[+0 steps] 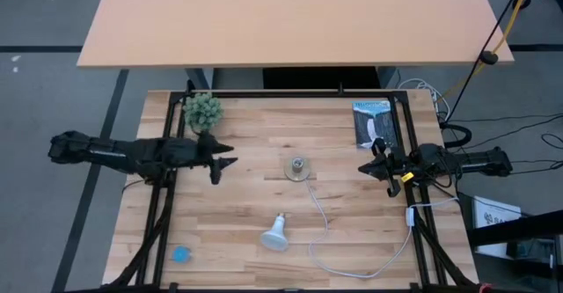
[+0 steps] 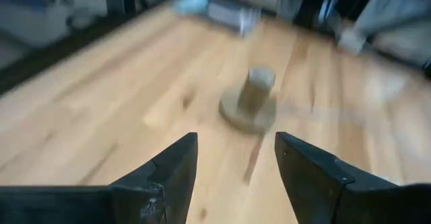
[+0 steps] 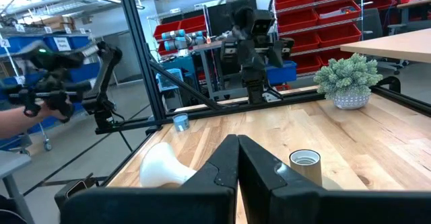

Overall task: Screw lightbulb
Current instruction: Insert the lightbulb into the lamp

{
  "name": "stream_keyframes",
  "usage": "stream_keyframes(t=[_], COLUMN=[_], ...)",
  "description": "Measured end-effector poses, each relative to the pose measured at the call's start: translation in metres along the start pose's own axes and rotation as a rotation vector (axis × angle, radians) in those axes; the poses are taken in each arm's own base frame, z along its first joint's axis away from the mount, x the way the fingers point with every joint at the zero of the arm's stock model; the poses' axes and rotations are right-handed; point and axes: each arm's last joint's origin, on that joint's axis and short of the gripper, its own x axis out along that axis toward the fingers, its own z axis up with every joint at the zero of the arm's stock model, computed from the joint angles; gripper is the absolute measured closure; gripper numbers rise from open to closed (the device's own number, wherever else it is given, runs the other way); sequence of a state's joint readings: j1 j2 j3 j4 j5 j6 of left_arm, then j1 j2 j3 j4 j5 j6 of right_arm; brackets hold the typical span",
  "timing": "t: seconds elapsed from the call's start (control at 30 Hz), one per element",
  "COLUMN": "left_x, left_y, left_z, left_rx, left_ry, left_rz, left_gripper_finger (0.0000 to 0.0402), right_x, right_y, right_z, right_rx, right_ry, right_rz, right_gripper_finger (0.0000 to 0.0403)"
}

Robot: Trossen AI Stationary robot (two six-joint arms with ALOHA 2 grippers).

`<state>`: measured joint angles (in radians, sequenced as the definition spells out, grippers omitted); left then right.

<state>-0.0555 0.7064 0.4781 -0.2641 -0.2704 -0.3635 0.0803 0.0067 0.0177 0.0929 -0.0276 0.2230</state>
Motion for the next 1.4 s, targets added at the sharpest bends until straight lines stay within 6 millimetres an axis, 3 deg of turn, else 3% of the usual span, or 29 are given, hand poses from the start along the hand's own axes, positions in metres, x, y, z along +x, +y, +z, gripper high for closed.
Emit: stream_keyframes(t=[0.3, 0.53, 0.77, 0.93, 1.4], left_x=[0.035, 0.064, 0.077, 0.083, 0.092], left_y=[-0.053, -0.092, -0.129, -0.15, -0.211], left_z=[0.035, 0.04, 0.042, 0.036, -0.006], left_rx=[0.137, 0.132, 0.097, 0.033, -0.019], left_ry=[0.336, 0.438, 0.469, 0.512, 0.627], left_rz=[-0.044, -0.085, -0.123, -0.144, -0.154], left_gripper_finger=[0.02, 0.02, 0.02, 0.02, 0.02], right_x=[0.0, 0.0, 0.0, 0.0, 0.0], right_y=[0.0, 0.0, 0.0, 0.0, 0.0], right_z=[0.0, 0.0, 0.0, 0.0, 0.0], right_rx=[0.0, 0.0, 0.0, 0.0, 0.0], right_ry=[0.001, 0.0, 0.0, 0.0, 0.0], right_rz=[0.0, 0.0, 0.0, 0.0, 0.0], right_gripper_finger=[0.0403, 0.0403, 0.0403, 0.0403, 0.0403])
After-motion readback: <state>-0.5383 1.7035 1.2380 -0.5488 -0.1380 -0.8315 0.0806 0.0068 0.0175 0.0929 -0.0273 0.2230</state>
